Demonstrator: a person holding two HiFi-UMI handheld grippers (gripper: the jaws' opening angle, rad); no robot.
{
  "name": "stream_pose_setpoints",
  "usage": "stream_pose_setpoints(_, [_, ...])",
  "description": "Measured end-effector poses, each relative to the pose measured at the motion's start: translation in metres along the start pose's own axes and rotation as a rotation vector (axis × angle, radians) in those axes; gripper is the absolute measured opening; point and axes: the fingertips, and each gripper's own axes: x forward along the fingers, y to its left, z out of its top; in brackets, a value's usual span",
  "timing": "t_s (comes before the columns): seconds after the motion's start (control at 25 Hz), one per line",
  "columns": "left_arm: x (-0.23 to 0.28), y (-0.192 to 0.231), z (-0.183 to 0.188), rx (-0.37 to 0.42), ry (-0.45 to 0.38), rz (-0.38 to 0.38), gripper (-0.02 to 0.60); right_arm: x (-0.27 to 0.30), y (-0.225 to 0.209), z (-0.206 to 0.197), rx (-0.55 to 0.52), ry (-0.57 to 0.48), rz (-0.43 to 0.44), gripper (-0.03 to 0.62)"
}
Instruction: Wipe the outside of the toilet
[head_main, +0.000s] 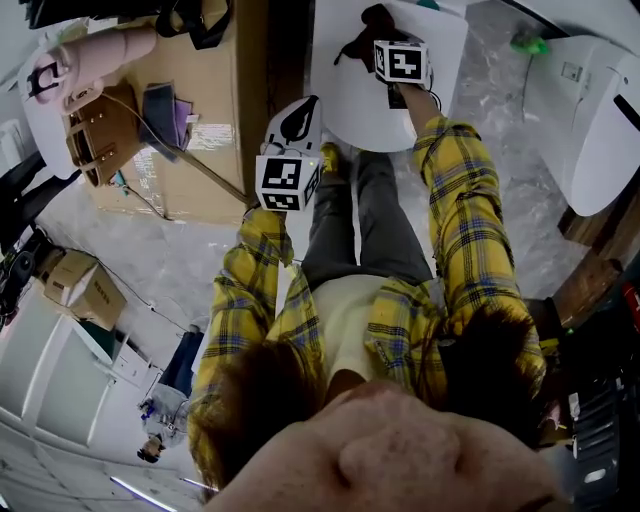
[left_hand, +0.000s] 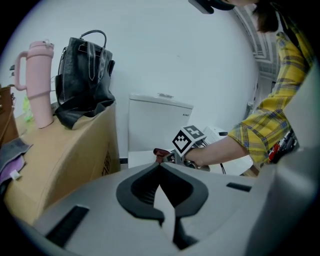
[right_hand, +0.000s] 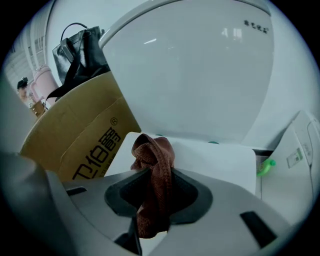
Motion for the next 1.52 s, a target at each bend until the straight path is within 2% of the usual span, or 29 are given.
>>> stream_pose_setpoints(0.68, [0.031,-0.047,0.014,0.080,0.011,-0.137,0.002,-0.061,-0.133,-0.064,0.117,0.018,-0.213,0.124])
stream_pose_setpoints(0.92, [0.034,-0.052,0.016,0.091,0.013,-0.154,0.002,-0.082,-0.159,-0.077,0.156,0.007,-0.263,0.124])
stream_pose_setpoints(1.12, [0.028,-0.049,0.018,0.087,0.003,-0.146,0.002,-0.104,-0.130,-0.065,0.181,-0.088,-0.187,0.124])
stream_pose_setpoints(1.32, [0.018,-0.037,0.017,0.072,-0.004,-0.115,0.002,-0.123,-0.063,-0.047,0.165,-0.170,-0.050,0.124])
stream_pose_setpoints(1.52, [0.006,-0.018,0.013,0.040,-0.013,-0.057,0.002,-0.128,0.011,-0.035,0.097,-0.198,0.094,0.124])
